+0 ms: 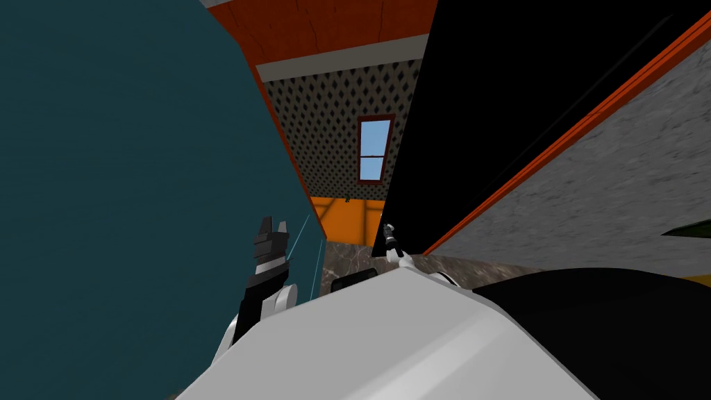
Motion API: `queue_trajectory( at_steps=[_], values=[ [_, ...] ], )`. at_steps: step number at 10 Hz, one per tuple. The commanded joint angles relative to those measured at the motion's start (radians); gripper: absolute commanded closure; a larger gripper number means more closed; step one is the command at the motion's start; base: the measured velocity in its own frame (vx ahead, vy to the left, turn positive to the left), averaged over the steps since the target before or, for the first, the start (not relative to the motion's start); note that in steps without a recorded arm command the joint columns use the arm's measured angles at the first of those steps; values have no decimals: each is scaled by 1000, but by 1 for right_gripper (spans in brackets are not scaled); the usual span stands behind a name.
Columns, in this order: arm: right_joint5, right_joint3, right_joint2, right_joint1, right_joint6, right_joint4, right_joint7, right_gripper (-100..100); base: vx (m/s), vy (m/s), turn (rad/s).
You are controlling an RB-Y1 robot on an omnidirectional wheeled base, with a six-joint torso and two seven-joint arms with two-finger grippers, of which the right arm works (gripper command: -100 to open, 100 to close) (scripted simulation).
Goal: Pull the door open
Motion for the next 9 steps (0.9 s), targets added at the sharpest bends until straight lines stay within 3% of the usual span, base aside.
queue_trajectory(
  at_steps=[1,4,5,9],
  values=[
    [-9,-17,-18,28,18,-16,-8,100,-13,3,-5],
    [-19,-10,-22,28,12,-14,-49,100,-21,-7,30],
    [-19,-10,-22,17,10,21,-49,100,-10,-3,6],
    [-19,-10,-22,28,12,-14,-49,100,3,1,-6]
  ],
)
